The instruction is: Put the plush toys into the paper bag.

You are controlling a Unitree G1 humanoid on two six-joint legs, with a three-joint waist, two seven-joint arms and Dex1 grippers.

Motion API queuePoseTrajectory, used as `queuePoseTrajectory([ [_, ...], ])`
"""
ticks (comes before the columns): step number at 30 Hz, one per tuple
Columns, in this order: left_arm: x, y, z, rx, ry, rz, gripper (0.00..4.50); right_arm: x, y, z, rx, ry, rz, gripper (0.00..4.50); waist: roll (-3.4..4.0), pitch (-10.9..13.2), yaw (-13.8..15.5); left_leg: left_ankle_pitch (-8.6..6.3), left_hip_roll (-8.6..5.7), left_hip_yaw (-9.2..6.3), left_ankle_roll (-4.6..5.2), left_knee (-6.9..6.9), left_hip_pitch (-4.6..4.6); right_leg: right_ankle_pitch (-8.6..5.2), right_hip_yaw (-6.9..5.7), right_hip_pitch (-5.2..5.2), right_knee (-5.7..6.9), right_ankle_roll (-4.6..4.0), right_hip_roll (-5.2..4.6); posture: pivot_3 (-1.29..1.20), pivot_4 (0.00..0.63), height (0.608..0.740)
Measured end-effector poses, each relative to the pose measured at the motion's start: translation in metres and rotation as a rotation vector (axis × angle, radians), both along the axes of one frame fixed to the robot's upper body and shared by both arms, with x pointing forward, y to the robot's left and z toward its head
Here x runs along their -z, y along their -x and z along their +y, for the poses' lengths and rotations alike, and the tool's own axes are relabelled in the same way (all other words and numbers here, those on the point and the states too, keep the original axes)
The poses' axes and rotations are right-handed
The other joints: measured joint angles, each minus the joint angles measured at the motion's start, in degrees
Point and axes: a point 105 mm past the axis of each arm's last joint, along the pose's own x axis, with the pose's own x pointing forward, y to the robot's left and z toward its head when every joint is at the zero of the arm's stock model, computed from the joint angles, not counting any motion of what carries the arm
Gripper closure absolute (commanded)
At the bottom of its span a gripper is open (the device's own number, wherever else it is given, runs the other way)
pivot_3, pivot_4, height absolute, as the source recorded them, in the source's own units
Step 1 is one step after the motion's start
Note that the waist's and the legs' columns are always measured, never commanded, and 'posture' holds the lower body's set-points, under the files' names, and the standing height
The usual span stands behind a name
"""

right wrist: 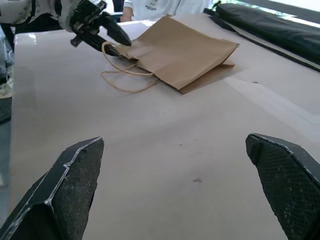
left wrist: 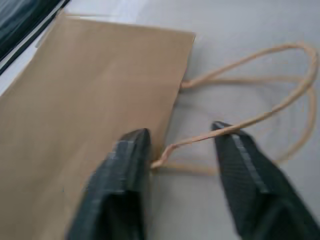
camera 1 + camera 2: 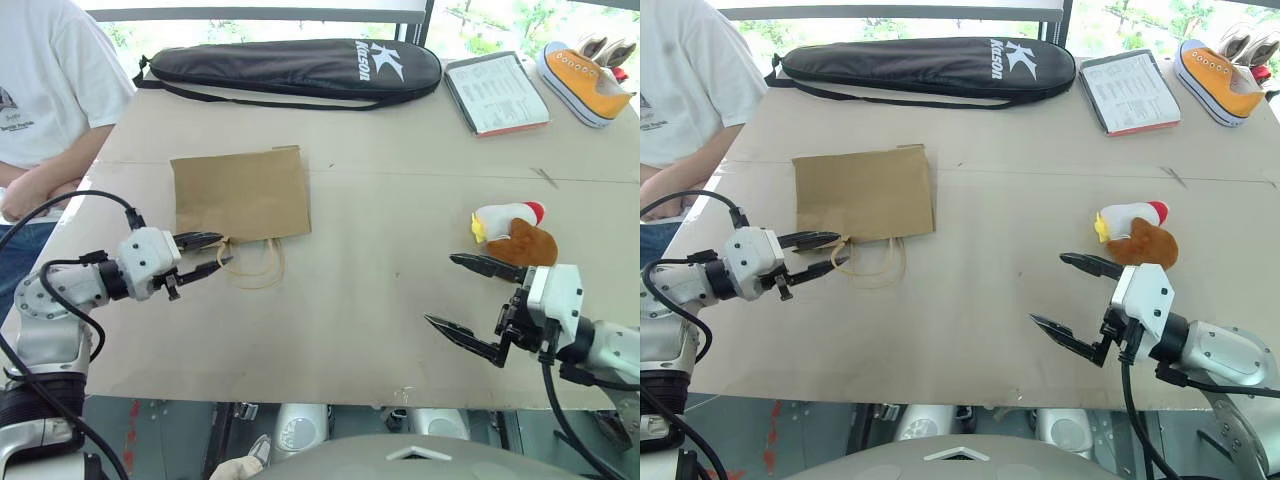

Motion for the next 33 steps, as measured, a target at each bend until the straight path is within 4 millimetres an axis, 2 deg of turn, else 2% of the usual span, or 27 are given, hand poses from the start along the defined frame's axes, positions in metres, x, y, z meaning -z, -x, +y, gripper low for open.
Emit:
queuePoseTrajectory([
  [2,-0.010,-0.005,-0.005,0.005,0.052,0.004,4.39,0.000,-0.002,0.005,-0.010,-0.008,-0.006,0.79,0.00,0.0,0.0,0.01,0.00,-0.01,-0.01,0.00,0.00,0.00,-0.01,0.00,0.02,0.00,0.01,0.00,0.150,0.740],
  [3,-0.016,-0.007,-0.011,0.007,0.103,0.022,4.50,0.001,-0.003,0.008,-0.018,-0.010,0.005,1.40,0.00,0.0,0.0,0.01,0.01,0.00,-0.01,0.00,0.00,0.00,0.01,0.00,0.02,0.00,0.01,0.00,0.150,0.740],
  [4,-0.018,-0.008,-0.014,0.012,0.114,0.025,4.50,0.001,-0.003,0.009,-0.017,-0.011,0.007,1.73,0.00,0.0,0.0,0.01,0.00,0.01,-0.01,0.01,0.00,0.00,0.02,0.00,0.02,0.01,0.00,0.00,0.150,0.740],
  [8,-0.029,-0.011,-0.043,0.014,0.334,0.169,4.50,-0.003,-0.016,0.017,-0.010,-0.030,-0.006,3.75,-0.02,0.0,0.1,0.05,0.00,-0.01,-0.08,0.05,-0.01,0.00,0.04,0.00,0.04,0.02,0.00,0.00,0.150,0.740],
  [10,-0.040,-0.014,-0.058,0.029,0.418,0.215,4.50,-0.009,-0.024,0.022,-0.001,-0.044,-0.029,4.45,-0.02,0.0,0.1,0.12,-0.01,-0.04,-0.20,0.06,-0.01,0.00,0.04,0.00,0.07,0.02,0.01,0.00,0.150,0.740],
  [15,-0.067,-0.023,-0.095,0.074,0.582,0.271,4.50,-0.017,-0.055,0.046,0.015,-0.064,-0.048,4.45,-0.01,0.0,0.0,0.16,-0.13,-0.03,-0.26,0.10,-0.02,0.01,0.07,0.00,0.10,0.01,0.05,0.00,0.150,0.740],
  [19,-0.066,-0.022,-0.122,0.139,0.627,0.323,4.50,-0.019,-0.084,0.081,-0.013,-0.004,-0.084,4.45,0.01,0.0,-0.5,0.17,-0.15,-0.04,-0.29,0.08,-0.03,0.01,0.11,-0.03,0.08,0.00,0.12,0.00,0.150,0.740],
  [24,-0.063,-0.019,-0.133,0.150,0.672,0.362,4.50,-0.022,-0.118,0.106,-0.013,0.046,-0.094,4.45,0.00,0.0,-0.6,0.17,-0.13,-0.04,-0.29,0.06,-0.12,0.01,0.10,-0.10,0.06,0.00,0.11,0.00,0.150,0.740],
  [26,-0.065,-0.017,-0.135,0.155,0.682,0.363,4.50,-0.012,-0.126,0.112,-0.022,0.088,-0.078,4.45,0.00,0.0,-0.6,0.17,-0.12,-0.04,-0.29,0.06,-0.12,0.01,0.09,-0.10,0.06,0.00,0.10,0.00,0.150,0.740],
  [30,-0.070,-0.018,-0.134,0.142,0.760,0.365,4.50,0.022,-0.133,0.121,-0.045,0.152,0.018,4.45,0.00,0.0,-0.7,0.17,-0.08,-0.03,-0.29,0.05,-0.12,0.01,0.11,-0.10,0.06,0.00,0.08,0.00,0.150,0.740],
  [33,-0.073,-0.017,-0.132,0.124,0.785,0.365,4.50,0.033,-0.133,0.127,-0.073,0.162,0.037,4.45,0.01,0.0,-1.1,0.17,-0.05,-0.04,-0.29,0.05,-0.12,0.01,0.10,-0.10,0.07,0.00,0.08,0.00,0.150,0.740],
])
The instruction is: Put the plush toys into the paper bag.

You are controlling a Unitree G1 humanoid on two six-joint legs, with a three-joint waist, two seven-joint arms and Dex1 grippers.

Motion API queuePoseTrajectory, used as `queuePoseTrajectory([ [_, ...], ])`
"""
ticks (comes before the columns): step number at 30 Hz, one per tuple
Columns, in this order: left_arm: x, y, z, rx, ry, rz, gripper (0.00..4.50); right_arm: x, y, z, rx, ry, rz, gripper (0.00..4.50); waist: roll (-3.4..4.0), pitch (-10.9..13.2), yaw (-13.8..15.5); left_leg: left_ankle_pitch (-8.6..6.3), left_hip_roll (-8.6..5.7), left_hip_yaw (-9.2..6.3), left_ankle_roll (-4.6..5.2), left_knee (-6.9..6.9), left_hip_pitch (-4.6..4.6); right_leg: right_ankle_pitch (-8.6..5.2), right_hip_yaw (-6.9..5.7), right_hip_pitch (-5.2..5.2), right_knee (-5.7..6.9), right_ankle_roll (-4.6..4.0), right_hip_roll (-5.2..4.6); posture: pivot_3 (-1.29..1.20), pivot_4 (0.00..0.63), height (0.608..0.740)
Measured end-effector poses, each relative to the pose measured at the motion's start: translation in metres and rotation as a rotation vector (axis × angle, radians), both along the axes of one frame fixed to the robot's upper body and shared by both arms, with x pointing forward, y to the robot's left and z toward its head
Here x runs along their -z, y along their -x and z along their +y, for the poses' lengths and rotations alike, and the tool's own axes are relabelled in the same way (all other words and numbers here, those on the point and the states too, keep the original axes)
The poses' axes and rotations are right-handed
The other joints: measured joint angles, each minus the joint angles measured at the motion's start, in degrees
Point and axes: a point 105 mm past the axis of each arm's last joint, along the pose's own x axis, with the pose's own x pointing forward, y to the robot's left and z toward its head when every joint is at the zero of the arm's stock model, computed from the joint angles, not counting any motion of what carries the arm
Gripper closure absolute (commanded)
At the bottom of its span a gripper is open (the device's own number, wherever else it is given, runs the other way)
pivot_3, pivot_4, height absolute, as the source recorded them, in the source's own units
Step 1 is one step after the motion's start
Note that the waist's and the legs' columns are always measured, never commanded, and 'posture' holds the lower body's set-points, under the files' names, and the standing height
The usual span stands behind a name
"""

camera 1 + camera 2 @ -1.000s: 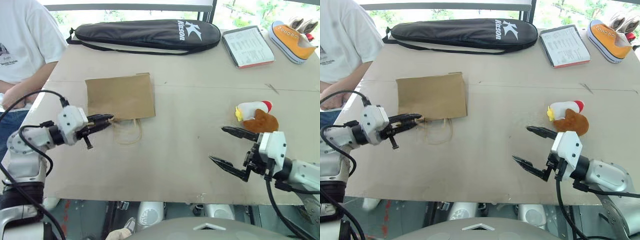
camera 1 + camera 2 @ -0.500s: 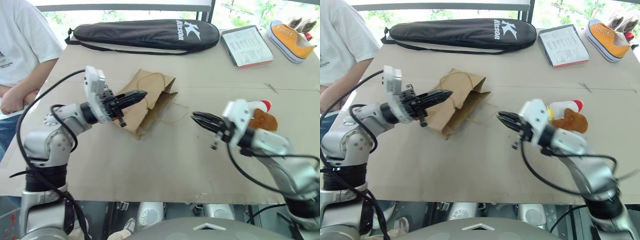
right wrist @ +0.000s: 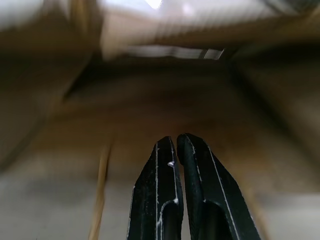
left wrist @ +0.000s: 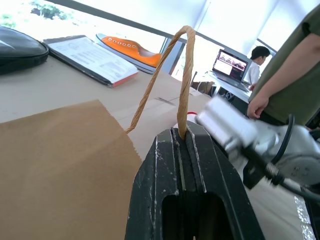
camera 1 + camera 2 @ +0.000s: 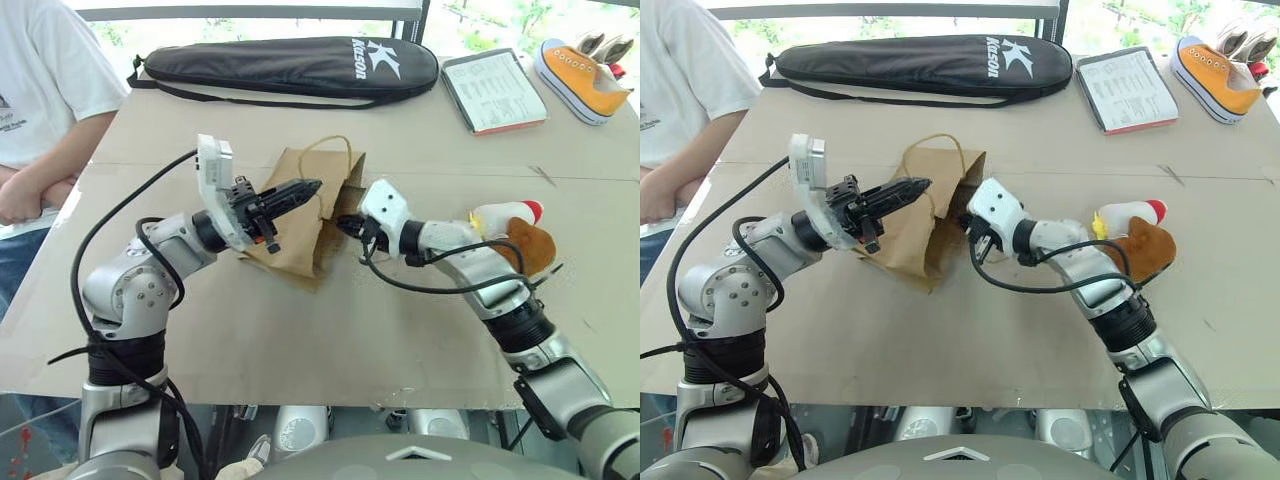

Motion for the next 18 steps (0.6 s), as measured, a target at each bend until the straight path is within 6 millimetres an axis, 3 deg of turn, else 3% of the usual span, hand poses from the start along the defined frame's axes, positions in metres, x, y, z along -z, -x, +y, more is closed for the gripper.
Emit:
queuePoseTrajectory([
  [5,-0.001,0.003,-0.001,-0.021,0.002,-0.006,4.50,0.007,0.002,0.019,-0.095,0.015,-0.034,4.45,0.00,0.0,-0.4,0.01,0.01,0.01,-0.01,-0.02,0.03,0.00,0.01,0.00,0.01,0.00,0.00,0.00,0.150,0.740],
  [9,0.001,0.004,-0.003,-0.042,0.016,0.004,4.50,0.037,0.006,0.032,-0.176,0.111,-0.039,4.45,0.01,0.0,-0.4,0.01,0.03,0.04,-0.02,-0.03,0.04,0.00,0.01,0.00,0.01,0.00,-0.03,0.00,0.150,0.740],
  [12,-0.001,0.002,-0.001,-0.071,0.042,0.007,4.50,0.042,0.004,0.035,-0.196,0.122,-0.044,4.45,0.01,0.0,-0.4,0.02,0.05,0.06,-0.04,-0.03,0.19,0.01,0.05,0.09,0.04,0.00,-0.04,0.00,0.150,0.740],
  [18,-0.035,-0.007,0.055,-0.317,0.133,-0.061,4.50,0.046,0.001,0.025,-0.118,0.071,-0.025,4.45,0.16,-0.2,-0.1,0.10,0.02,-0.08,-0.17,-0.08,0.28,0.01,-0.07,0.24,0.07,-0.01,-0.14,0.00,0.150,0.740],
])
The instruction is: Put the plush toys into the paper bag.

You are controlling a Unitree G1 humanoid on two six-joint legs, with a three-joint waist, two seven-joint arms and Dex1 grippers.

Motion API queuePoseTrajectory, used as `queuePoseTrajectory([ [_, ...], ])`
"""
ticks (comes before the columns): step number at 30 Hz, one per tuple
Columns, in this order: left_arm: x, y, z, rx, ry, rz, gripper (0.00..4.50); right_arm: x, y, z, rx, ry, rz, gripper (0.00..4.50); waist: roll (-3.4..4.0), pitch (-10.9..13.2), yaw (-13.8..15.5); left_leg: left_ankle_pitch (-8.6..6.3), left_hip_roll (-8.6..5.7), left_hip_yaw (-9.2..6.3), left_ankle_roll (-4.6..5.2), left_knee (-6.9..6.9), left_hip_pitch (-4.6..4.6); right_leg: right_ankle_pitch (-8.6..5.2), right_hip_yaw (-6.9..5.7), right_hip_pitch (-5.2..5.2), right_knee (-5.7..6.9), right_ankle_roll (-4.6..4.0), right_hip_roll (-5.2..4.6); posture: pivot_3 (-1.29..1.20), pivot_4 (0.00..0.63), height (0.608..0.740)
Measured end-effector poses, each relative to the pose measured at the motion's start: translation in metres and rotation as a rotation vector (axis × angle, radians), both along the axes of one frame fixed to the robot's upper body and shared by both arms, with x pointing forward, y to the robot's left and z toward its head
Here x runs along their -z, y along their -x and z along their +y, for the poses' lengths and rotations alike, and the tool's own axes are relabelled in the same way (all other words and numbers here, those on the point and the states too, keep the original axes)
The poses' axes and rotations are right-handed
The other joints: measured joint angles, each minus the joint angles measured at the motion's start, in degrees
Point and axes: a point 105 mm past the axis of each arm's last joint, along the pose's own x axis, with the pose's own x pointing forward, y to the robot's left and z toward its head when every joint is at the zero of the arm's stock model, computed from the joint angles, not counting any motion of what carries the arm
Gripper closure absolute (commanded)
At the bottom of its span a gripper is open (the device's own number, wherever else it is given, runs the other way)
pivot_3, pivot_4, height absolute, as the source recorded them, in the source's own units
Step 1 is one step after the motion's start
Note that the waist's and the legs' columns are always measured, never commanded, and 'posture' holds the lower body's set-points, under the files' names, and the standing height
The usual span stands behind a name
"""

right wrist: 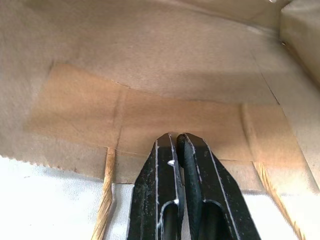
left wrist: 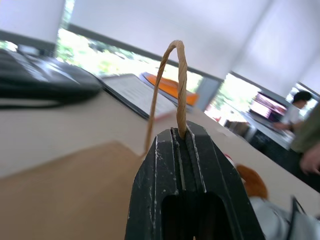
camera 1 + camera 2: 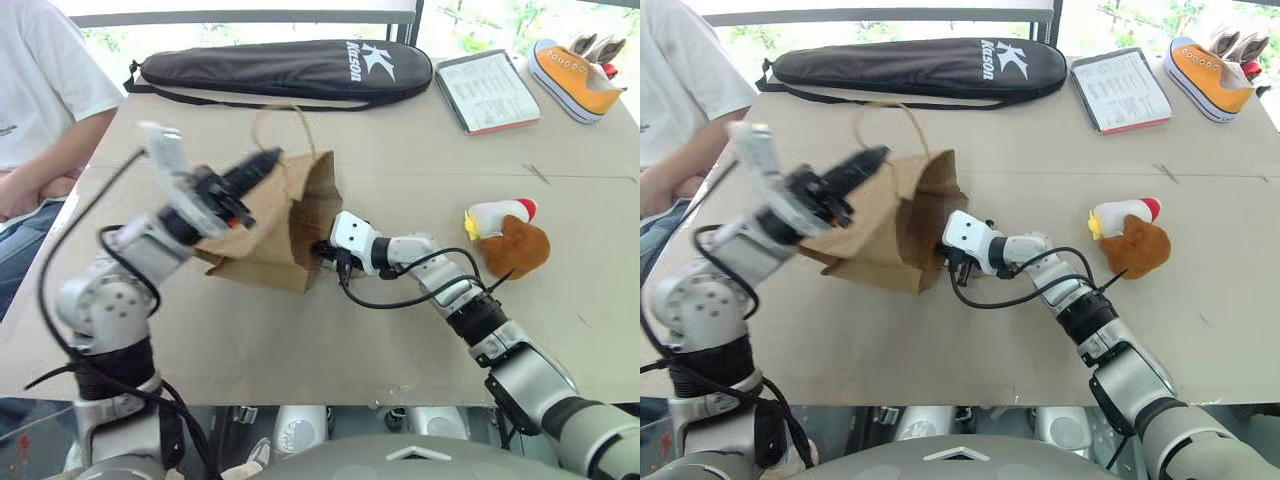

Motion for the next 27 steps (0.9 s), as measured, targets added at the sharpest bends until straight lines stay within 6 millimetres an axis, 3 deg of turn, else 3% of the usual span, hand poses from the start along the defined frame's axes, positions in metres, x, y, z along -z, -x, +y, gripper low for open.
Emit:
queuePoseTrajectory([
  [10,-0.009,-0.003,0.003,-0.017,-0.055,-0.034,4.50,-0.004,-0.011,-0.025,0.175,0.035,-0.071,4.45,-0.03,0.0,0.6,0.01,-0.20,-0.05,-0.01,0.02,-0.05,0.01,-0.10,0.03,0.00,0.01,-0.15,0.00,0.150,0.740],
  [13,-0.012,-0.003,-0.015,0.058,-0.141,-0.085,4.50,-0.009,-0.015,-0.039,0.264,0.035,-0.081,4.45,-0.04,0.0,1.2,0.01,-0.22,-0.07,-0.01,0.02,-0.11,0.01,-0.13,0.02,-0.04,0.01,-0.15,0.00,0.150,0.740],
  [18,-0.010,0.013,-0.052,0.238,-0.322,-0.202,4.50,-0.010,-0.005,-0.050,0.305,-0.032,-0.010,4.45,-0.04,0.0,0.9,0.00,-0.43,-0.02,-0.01,-0.08,-0.13,0.00,-0.03,-0.04,-0.14,0.02,-0.14,0.00,0.150,0.740],
  [23,0.007,0.016,-0.063,0.299,-0.368,-0.216,4.50,-0.011,0.007,-0.051,0.246,-0.065,-0.013,4.45,-0.03,0.1,-0.1,0.01,-0.36,-0.06,-0.01,-0.13,-0.18,-0.01,-0.04,-0.14,-0.12,0.02,-0.02,0.00,0.150,0.740],
  [27,0.012,0.018,-0.067,0.344,-0.413,-0.261,4.50,-0.032,0.012,-0.053,0.206,-0.134,-0.066,4.45,-0.04,0.1,-0.2,0.00,-0.36,-0.05,0.00,-0.13,-0.19,-0.01,-0.02,-0.16,-0.13,0.02,-0.01,0.00,0.150,0.740],
])
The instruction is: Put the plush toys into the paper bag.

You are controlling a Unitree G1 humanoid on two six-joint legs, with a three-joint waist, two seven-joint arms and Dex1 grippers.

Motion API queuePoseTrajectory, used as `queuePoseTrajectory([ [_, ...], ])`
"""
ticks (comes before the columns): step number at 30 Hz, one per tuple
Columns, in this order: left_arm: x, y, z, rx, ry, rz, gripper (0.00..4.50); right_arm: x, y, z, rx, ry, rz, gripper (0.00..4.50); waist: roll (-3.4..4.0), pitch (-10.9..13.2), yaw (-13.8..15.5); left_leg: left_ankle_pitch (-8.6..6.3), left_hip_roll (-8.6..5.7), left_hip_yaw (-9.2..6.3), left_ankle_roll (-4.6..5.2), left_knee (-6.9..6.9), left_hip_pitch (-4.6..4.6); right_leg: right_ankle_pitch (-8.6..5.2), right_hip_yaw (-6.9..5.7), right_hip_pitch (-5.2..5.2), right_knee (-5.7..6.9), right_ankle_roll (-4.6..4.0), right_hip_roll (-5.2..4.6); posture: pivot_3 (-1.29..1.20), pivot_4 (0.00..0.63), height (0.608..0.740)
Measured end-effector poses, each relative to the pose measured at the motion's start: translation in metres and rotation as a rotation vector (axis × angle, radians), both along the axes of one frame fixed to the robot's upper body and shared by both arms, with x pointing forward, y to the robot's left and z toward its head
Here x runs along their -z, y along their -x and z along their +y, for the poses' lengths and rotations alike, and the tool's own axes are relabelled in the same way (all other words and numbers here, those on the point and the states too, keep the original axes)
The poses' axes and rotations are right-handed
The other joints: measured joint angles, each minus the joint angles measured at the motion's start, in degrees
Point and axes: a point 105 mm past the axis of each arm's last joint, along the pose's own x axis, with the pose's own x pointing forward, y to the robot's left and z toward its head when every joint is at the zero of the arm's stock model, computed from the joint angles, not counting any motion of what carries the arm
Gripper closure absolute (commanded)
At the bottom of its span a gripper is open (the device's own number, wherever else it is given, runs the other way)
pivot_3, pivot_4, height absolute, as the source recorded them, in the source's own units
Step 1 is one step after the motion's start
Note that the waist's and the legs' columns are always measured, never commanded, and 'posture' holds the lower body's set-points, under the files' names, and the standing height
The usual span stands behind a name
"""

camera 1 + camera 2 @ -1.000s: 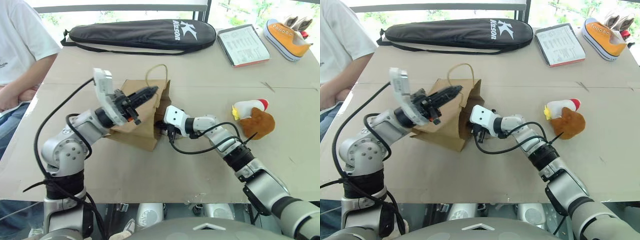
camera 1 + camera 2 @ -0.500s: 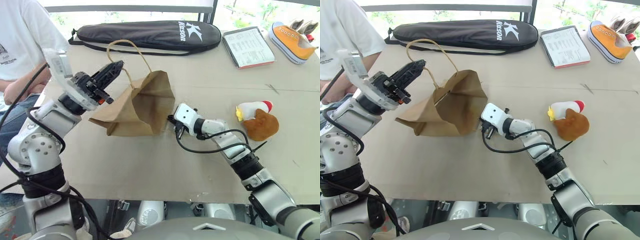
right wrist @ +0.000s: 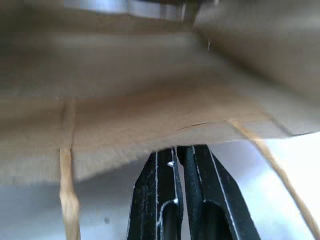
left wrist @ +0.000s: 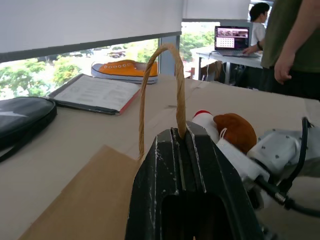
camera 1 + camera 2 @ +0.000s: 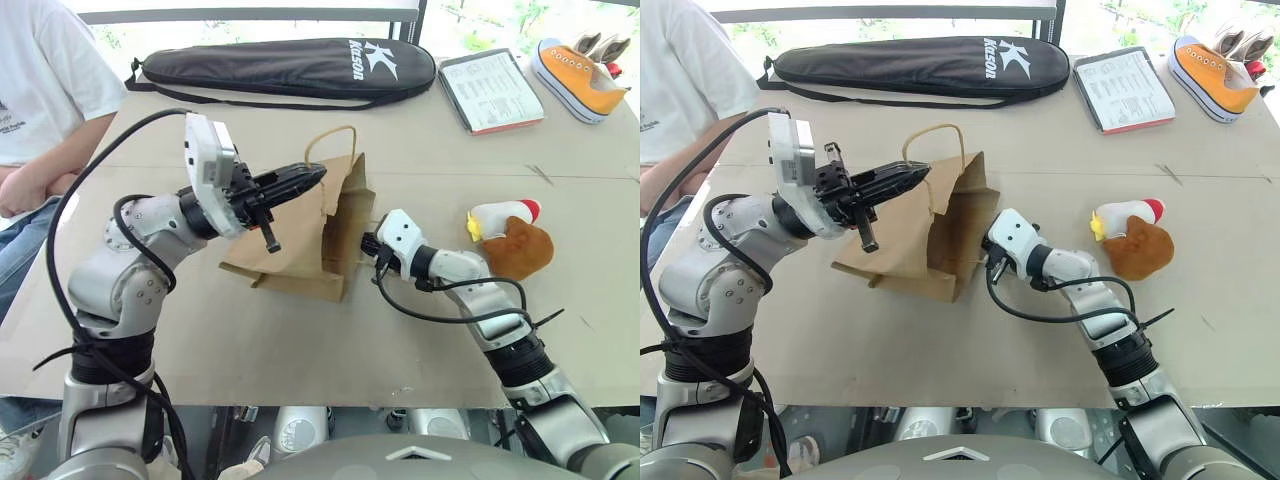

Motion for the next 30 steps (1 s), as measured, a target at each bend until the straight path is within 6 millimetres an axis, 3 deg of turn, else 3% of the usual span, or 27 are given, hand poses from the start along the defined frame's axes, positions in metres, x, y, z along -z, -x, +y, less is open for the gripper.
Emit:
queuePoseTrajectory([
  [3,0.005,-0.002,0.000,0.018,-0.012,-0.001,4.50,-0.009,0.008,-0.014,-0.031,0.031,-0.002,4.45,0.02,0.0,0.3,-0.01,0.00,-0.02,0.01,0.01,-0.03,-0.03,-0.03,0.01,-0.01,0.04,-0.03,0.00,0.150,0.740],
  [5,0.007,-0.005,0.004,0.014,-0.018,-0.004,4.50,-0.005,0.017,-0.038,-0.013,0.059,0.076,4.45,0.01,0.0,0.6,-0.01,-0.05,-0.02,0.03,0.01,-0.06,-0.03,-0.02,0.01,-0.03,0.05,-0.06,0.00,0.150,0.740],
  [7,0.009,-0.007,0.006,0.013,-0.025,-0.011,4.50,-0.014,0.023,-0.047,-0.005,-0.003,0.139,4.45,-0.01,0.0,0.5,-0.01,-0.04,-0.03,0.03,0.01,-0.05,-0.03,0.00,0.00,-0.01,0.05,-0.03,0.00,0.150,0.740],
  [11,0.009,-0.005,0.000,0.041,-0.017,-0.022,4.50,-0.036,0.033,-0.038,-0.059,-0.130,0.185,4.45,-0.01,0.0,0.2,-0.02,0.04,-0.09,0.04,0.00,-0.02,-0.04,-0.02,0.01,0.01,0.05,0.07,0.00,0.150,0.740],
  [15,0.014,-0.003,-0.009,0.082,-0.026,-0.017,4.50,-0.042,0.028,-0.028,-0.045,-0.163,0.209,4.45,0.00,0.0,0.1,-0.02,0.03,-0.07,0.04,0.01,-0.04,-0.04,-0.01,0.00,-0.01,0.05,0.06,0.00,0.150,0.740],
  [17,0.015,-0.004,-0.009,0.080,-0.031,-0.020,4.50,-0.036,0.026,-0.033,-0.016,-0.077,0.199,4.45,0.01,0.1,0.3,-0.02,-0.01,-0.09,0.04,0.01,-0.08,-0.04,-0.03,0.00,-0.04,0.05,0.02,0.00,0.150,0.740],
  [20,0.015,-0.004,-0.009,0.068,-0.043,-0.033,4.50,-0.018,0.021,-0.060,0.053,0.154,0.170,4.45,-0.02,0.1,0.6,-0.04,-0.15,-0.08,0.08,0.02,-0.12,-0.07,0.00,-0.01,-0.07,0.11,-0.10,0.00,0.150,0.740],
  [21,0.015,-0.005,-0.009,0.066,-0.045,-0.035,4.50,-0.018,0.021,-0.062,0.058,0.160,0.166,4.45,-0.03,0.1,0.6,-0.04,-0.15,-0.09,0.08,0.02,-0.11,-0.07,0.01,-0.01,-0.06,0.11,-0.09,0.00,0.150,0.740],
  [30,0.018,-0.003,-0.022,0.097,-0.013,-0.033,4.50,-0.053,0.026,-0.032,-0.056,-0.077,0.154,4.45,-0.03,0.1,0.2,-0.04,-0.06,-0.14,0.08,0.01,-0.10,-0.07,-0.01,-0.01,-0.03,0.11,0.01,0.00,0.150,0.740],
])
